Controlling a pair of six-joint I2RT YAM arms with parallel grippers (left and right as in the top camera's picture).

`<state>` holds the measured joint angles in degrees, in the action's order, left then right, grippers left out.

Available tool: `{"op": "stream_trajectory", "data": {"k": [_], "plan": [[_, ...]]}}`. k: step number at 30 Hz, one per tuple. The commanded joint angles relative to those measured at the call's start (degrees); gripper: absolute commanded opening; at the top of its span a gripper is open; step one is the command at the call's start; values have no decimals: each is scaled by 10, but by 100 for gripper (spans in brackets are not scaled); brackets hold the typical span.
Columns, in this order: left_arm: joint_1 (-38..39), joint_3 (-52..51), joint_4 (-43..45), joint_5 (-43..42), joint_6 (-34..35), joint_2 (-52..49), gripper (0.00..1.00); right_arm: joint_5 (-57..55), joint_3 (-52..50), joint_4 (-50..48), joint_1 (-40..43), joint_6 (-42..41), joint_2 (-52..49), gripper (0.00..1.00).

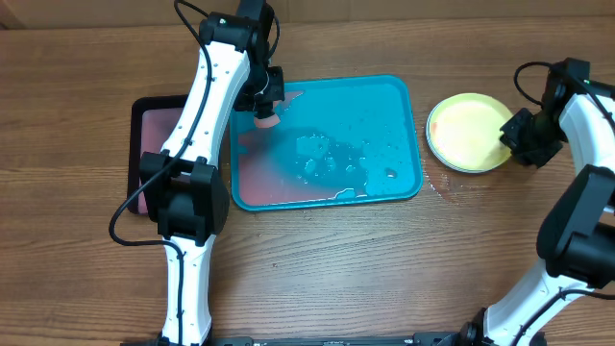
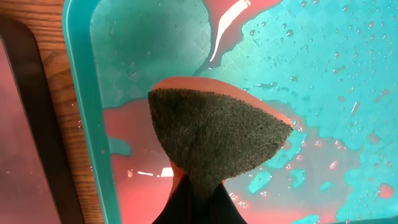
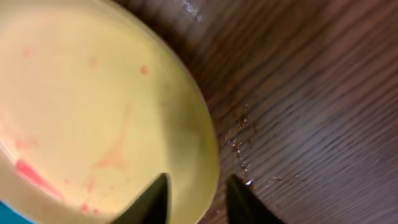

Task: Clean dirty plates on tray and stack at the side
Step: 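Lower the yellow plate onto the stack and open the right gripper, then move the left gripper left and set the sponge on the dark tray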

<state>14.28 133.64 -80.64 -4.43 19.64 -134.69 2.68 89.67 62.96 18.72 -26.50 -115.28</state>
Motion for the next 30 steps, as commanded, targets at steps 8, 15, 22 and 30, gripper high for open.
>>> {"op": "stream_trajectory", "data": {"k": [8, 15, 22, 30], "plan": [[-6, 53, -72, 8, 19, 18, 4, 71, 41, 45, -7, 45, 21, 66], [-13, 106, -130, 38, 23, 61, 4, 133, 71, 49, -54, 90, 89, 78], [-12, 95, -162, 59, 11, 132, 4, 133, 71, 47, -130, 90, 105, 85], [-16, -76, -162, 157, 65, 296, 4, 118, 71, 29, -188, 94, 105, 96]]}}
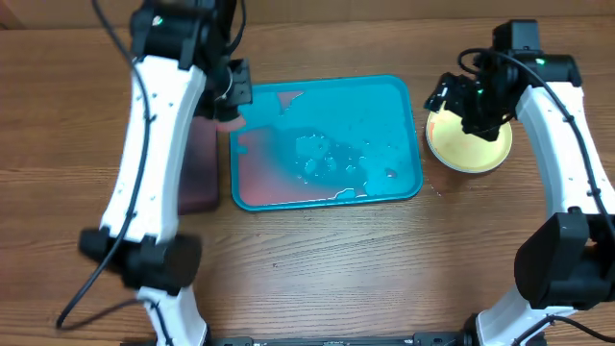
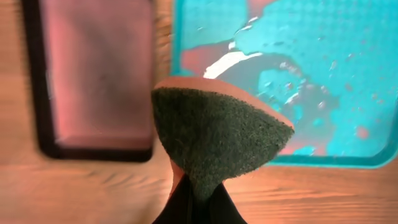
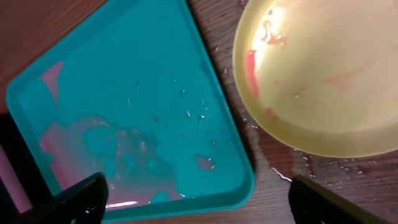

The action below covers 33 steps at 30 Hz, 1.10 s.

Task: Clean dirty plates on tray and stack at the side
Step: 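Move the left gripper left and set the sponge on the dark tray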

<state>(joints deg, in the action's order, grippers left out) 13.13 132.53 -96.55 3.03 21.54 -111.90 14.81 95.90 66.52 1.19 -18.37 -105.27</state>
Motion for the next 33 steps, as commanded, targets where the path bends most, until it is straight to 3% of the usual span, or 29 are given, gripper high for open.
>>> {"op": "stream_trajectory", "data": {"k": [1, 3, 7, 15, 22, 28, 31, 33], "plan": [[-5, -90, -3, 111, 67, 83, 4, -4, 9, -8, -16, 13, 5, 96], [-13, -152, 7, 163, 107, 115, 5, -4, 9, -11, -21, 13, 5, 96], [-42, -257, 91, 181, 108, 132, 4, -3, 9, -13, -26, 13, 5, 96], [-150, -475, 330, 138, 131, 119, 4, -4, 9, 0, -26, 24, 5, 96], [-181, -614, 516, 126, 106, 119, 5, -4, 9, 1, -26, 23, 5, 96], [-181, -707, 660, 126, 68, 119, 17, -4, 9, 2, -26, 23, 5, 96], [-181, -721, 685, 126, 67, 119, 33, -4, 9, 3, -26, 24, 5, 96], [-181, -721, 686, 126, 67, 119, 39, -4, 9, 3, -26, 24, 5, 96]]}}
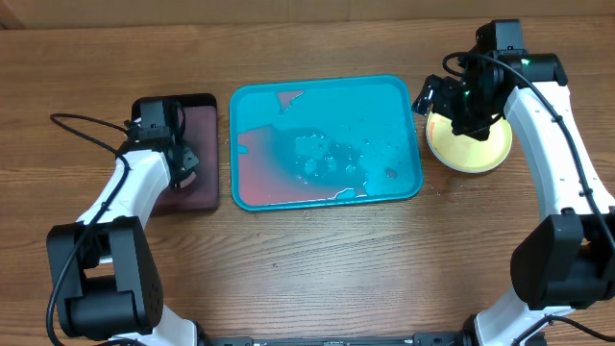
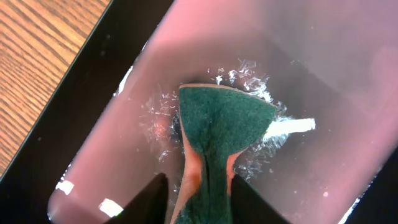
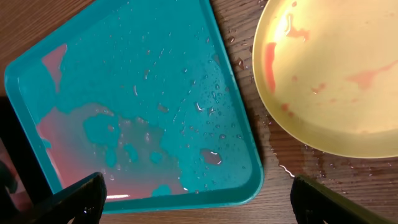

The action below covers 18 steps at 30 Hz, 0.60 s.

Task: Clean dirty plates on tray and stack at the side
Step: 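Move the left gripper left and set the sponge on the dark tray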

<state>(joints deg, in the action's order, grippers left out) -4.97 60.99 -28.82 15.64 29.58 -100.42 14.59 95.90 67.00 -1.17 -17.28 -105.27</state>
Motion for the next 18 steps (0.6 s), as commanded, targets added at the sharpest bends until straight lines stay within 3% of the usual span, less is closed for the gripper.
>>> {"op": "stream_trajectory", "data": {"k": [1, 5, 12, 18], "plan": [[0, -6, 9, 0, -13, 4, 42, -2, 9, -2, -3, 13, 5, 96], [0, -4, 4, -1, -17, 4, 49, -6, 9, 0, -3, 13, 5, 96], [1, 41, -55, -80, -127, 17, 65, -11, 8, 25, -3, 41, 5, 96], [2, 143, -193, -104, -150, 47, 61, -46, -18, 48, -3, 61, 5, 92]]}}
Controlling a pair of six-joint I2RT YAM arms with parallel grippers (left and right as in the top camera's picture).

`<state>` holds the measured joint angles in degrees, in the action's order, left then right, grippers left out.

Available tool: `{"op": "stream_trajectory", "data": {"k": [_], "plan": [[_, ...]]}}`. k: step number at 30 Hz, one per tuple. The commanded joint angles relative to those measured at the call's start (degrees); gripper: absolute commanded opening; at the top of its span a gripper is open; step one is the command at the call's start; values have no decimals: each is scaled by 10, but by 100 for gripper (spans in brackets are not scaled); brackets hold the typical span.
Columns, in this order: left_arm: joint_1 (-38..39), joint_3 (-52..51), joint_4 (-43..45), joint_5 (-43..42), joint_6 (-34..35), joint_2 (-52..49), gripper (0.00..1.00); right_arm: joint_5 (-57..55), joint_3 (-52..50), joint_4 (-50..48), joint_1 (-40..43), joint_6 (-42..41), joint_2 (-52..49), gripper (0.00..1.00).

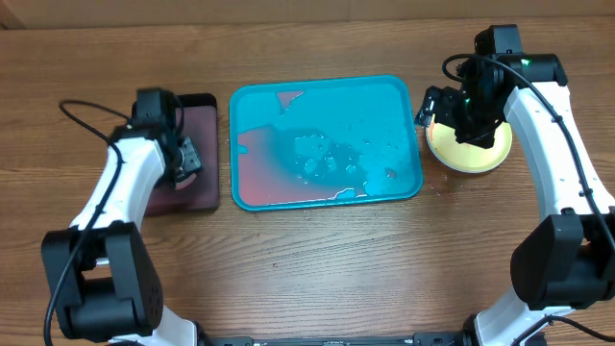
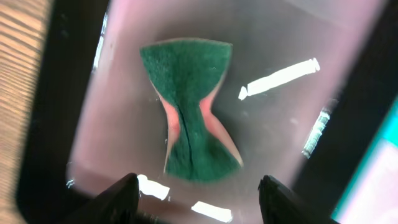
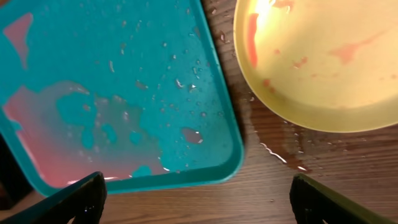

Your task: Clean dirty plates on tray and stack at the side

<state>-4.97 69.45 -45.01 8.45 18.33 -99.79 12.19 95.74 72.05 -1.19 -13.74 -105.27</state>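
The teal tray [image 1: 325, 91] lies mid-table, wet with pink liquid and droplets, no plates on it. A yellow plate [image 1: 471, 146] with red smears rests on the wood to its right, also seen in the right wrist view [image 3: 323, 68]. My right gripper [image 3: 198, 199] hovers open above the tray's right edge [image 3: 231, 134] and the plate. A green and pink sponge [image 2: 189, 112] lies folded in pink liquid inside the black container [image 1: 207, 144] left of the tray. My left gripper [image 2: 199, 196] stands open just above it, holding nothing.
A small puddle [image 3: 283, 155] wets the wood between tray and plate. Bare wooden table stretches in front of the tray. Cables hang off both arms.
My left gripper has opened wide and let go of the sponge, which now lies free in the black container. The right gripper has shifted slightly, still open over tray and plate.
First my left gripper held the sponge over the tray while the right stood at the yellow plate's rim on the table. Then the left carried the sponge toward the black container and the right rose open. The sponge reached the pink liquid and now lies released.
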Motion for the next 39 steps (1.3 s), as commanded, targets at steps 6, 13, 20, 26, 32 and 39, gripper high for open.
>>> {"op": "stream_trajectory", "data": {"k": [6, 13, 20, 26, 32, 39], "plan": [[2, 130, -101, -145, -99, 87, 48, -17, -65, -30, -4, 34, 5, 87], [30, 144, -120, -215, -125, 146, 56, -14, -137, -88, -5, 49, 5, 77], [125, 143, -118, -179, -118, 150, 80, -7, -213, -161, -5, 48, 5, 66], [156, 143, -117, -138, -77, 129, 78, -5, -269, -233, -5, 48, 5, 55], [156, 143, -113, -139, -65, 127, 76, -5, -306, -280, -5, 48, 5, 34], [156, 143, -111, -138, -65, 127, 76, 5, -337, -318, -5, 48, 5, 26]]}}
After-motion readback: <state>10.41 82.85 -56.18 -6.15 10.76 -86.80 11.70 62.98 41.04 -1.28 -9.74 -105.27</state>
